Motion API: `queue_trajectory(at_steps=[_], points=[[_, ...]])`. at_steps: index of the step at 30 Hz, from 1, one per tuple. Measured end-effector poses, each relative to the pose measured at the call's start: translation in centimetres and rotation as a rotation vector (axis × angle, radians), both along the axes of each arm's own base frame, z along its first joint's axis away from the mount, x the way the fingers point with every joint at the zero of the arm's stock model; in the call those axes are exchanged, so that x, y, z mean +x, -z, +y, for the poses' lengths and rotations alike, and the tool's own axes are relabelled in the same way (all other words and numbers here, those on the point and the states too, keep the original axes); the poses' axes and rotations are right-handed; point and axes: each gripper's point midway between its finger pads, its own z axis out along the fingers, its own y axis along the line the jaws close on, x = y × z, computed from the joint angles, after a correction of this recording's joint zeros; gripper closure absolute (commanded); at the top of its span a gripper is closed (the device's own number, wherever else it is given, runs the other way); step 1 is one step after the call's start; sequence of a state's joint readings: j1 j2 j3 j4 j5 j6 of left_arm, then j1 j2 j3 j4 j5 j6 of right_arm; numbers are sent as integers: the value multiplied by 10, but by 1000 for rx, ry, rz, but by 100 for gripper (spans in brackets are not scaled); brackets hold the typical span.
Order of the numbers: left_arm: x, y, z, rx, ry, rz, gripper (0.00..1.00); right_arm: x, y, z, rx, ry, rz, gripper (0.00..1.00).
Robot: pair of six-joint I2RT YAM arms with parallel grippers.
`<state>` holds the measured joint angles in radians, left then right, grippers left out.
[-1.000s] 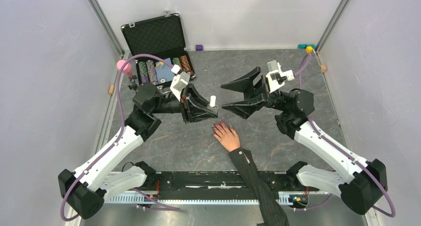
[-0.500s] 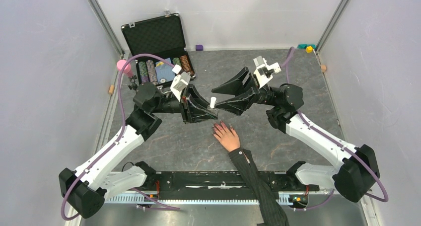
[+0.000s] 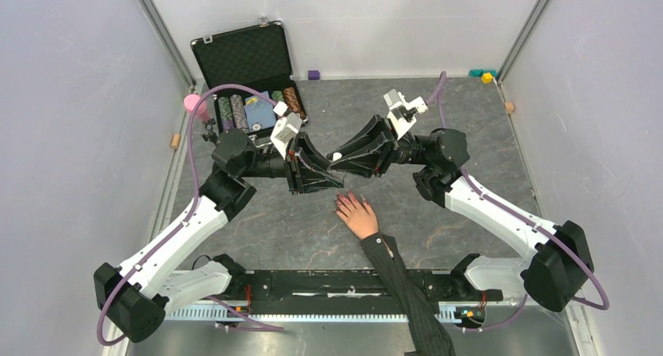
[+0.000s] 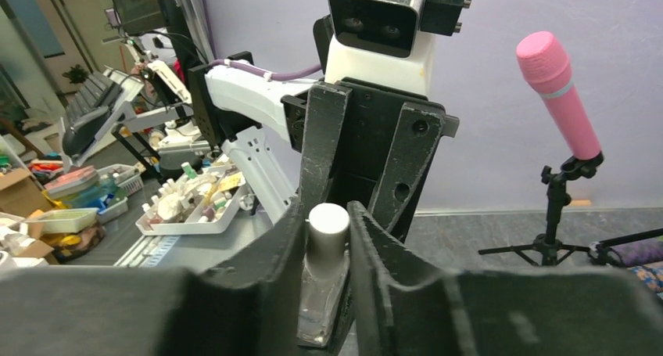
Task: Paint the nails
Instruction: Screw the nail polish bottle.
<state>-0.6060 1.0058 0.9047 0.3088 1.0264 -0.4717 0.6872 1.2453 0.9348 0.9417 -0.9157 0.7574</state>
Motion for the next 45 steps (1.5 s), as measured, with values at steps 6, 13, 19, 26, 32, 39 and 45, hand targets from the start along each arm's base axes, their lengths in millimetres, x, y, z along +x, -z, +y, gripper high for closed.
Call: queue_trajectory(at_steps=[6, 13, 19, 26, 32, 39, 45], points=[[1, 3, 0, 9, -9, 2, 98, 0, 4, 1, -20, -9, 23, 100], [12, 13, 3, 47, -96, 9, 98, 8, 16, 5, -64, 18, 43, 100], [28, 24, 8, 91, -217, 18, 98, 23, 29, 9, -118, 79, 71, 100], [51, 41, 15, 153, -372, 44, 98, 46, 48, 14, -193, 181, 135, 100], [74, 63, 27, 228, -528, 91, 98, 71, 70, 25, -283, 296, 225, 100], [98, 94, 43, 333, -688, 160, 98, 99, 103, 42, -384, 448, 363, 100], [107, 114, 49, 398, -746, 196, 98, 111, 123, 46, -441, 546, 431, 93]])
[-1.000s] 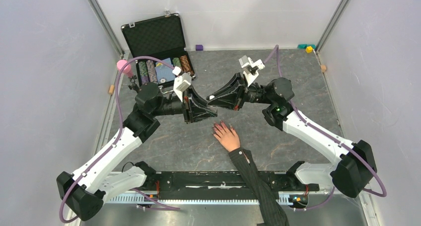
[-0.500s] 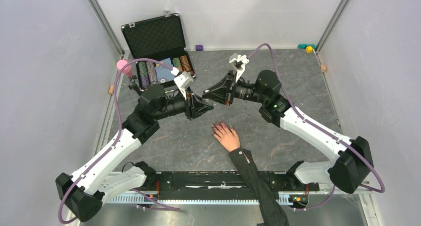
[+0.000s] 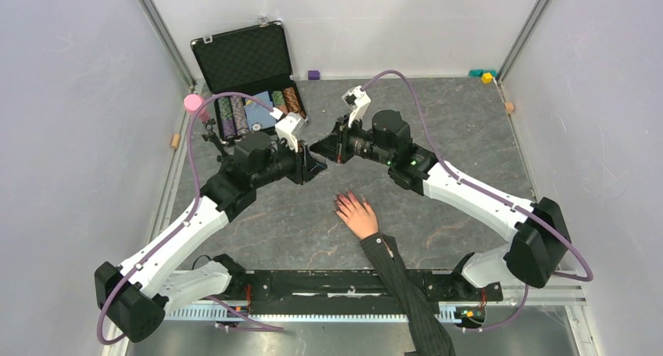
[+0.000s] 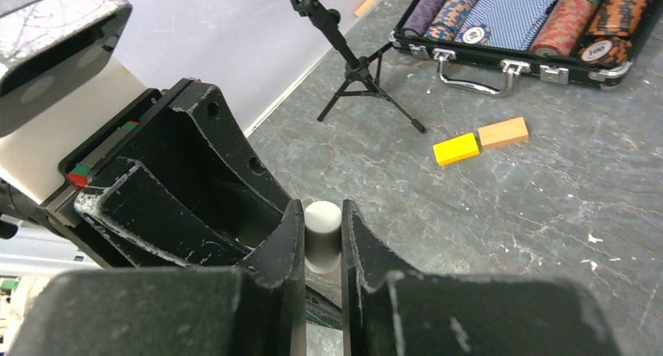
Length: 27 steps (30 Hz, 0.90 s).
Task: Paint the nails
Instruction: Screw the nail polish bottle.
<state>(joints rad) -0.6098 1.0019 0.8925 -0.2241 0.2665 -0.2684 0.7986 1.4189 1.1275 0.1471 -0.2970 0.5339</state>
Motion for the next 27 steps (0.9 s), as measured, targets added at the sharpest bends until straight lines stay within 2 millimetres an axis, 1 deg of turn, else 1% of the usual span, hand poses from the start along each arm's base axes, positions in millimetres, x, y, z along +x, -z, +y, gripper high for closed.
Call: queue_trajectory(at_steps=[1, 3, 10, 14, 16, 18, 21, 24, 27], points=[[1, 1, 0, 2, -2, 2, 98, 1, 1, 0, -9, 12, 5, 91], [1, 1, 0, 2, -3, 1, 98, 2, 0, -1, -29, 22, 4, 82], [4, -13, -8, -40, 24, -48, 98, 4, -17, -8, -114, 47, -62, 58], [4, -16, -12, -51, 48, -55, 98, 6, -21, -19, -152, 72, -92, 41], [3, -17, -13, -55, 56, -58, 98, 8, -24, -27, -164, 87, -106, 36], [3, -19, -13, -57, 57, -62, 98, 11, -31, -37, -161, 109, -124, 32], [3, -20, -14, -59, 59, -64, 98, 15, -50, -53, -134, 137, -165, 29], [2, -22, -15, -63, 68, -65, 98, 15, -69, -70, -94, 153, -219, 27], [-1, -23, -17, -70, 87, -65, 98, 12, -78, -83, -60, 148, -265, 27]])
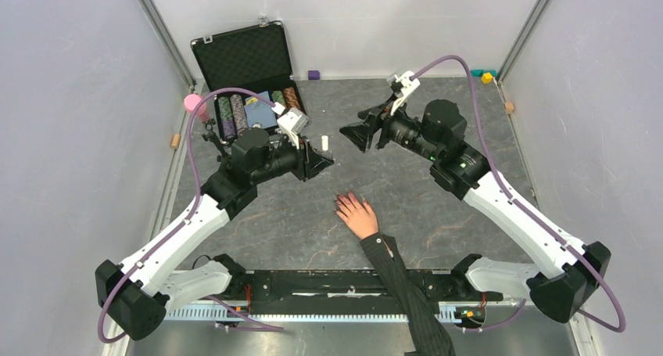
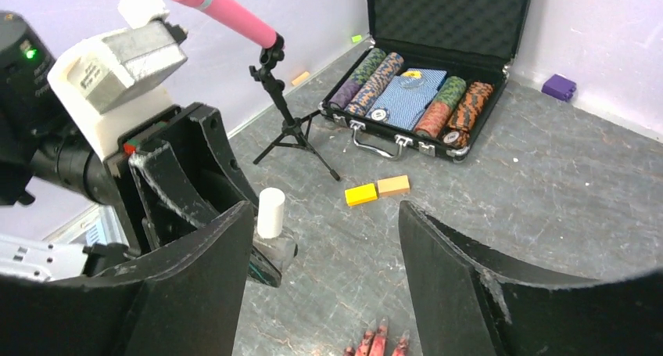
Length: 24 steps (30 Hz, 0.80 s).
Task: Paint the nails
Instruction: Screw the nail polish bottle.
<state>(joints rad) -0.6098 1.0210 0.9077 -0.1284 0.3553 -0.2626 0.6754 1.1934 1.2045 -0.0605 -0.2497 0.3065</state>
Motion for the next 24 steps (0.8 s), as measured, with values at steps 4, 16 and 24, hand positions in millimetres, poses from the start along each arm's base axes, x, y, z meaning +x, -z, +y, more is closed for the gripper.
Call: queue_trajectory(at_steps=[4, 16, 24], points=[[-8, -6, -5, -21, 50, -8, 98, -10, 2, -6, 30, -62, -51, 27], [-56, -55, -27, -179, 366, -125, 98, -89, -22, 9, 241, -482, -251, 27], [-81, -76, -30, -242, 504, -180, 98, -117, -46, 10, 335, -639, -320, 27]])
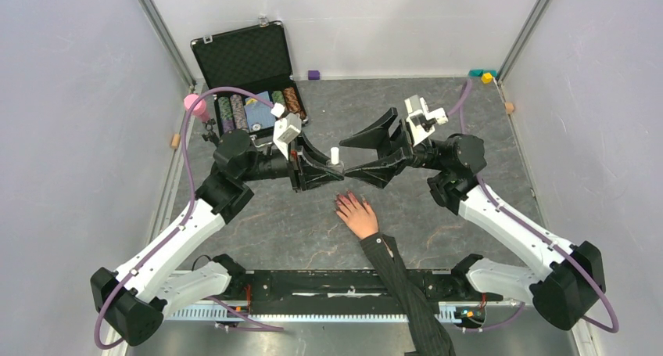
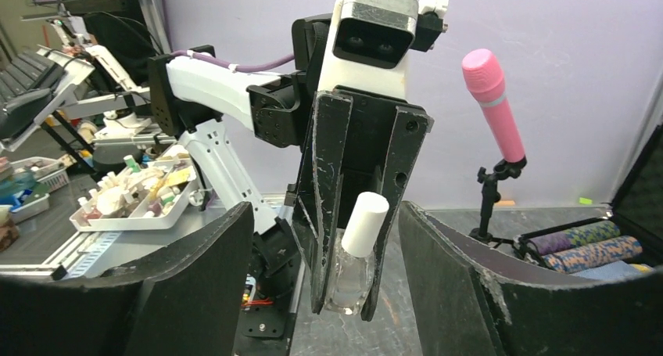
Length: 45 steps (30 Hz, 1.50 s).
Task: Paint the nails
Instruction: Screw the nail polish bottle.
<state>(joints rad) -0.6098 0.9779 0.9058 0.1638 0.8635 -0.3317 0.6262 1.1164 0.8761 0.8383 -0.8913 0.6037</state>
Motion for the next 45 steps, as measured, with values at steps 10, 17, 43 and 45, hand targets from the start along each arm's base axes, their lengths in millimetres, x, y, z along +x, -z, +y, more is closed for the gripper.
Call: queue_trajectory(at_steps=[10, 17, 43, 45], points=[[-6, -4, -1, -11, 35, -15, 98, 6, 10, 9, -5, -50, 79, 31], [-5, -1, -2, -7, 37, 2, 98, 8, 12, 15, -17, -83, 120, 45], [10, 13, 5, 40, -90, 51, 98, 22, 29, 30, -123, -63, 199, 100], [14, 18, 7, 54, -119, 62, 98, 27, 35, 31, -144, -33, 213, 100]])
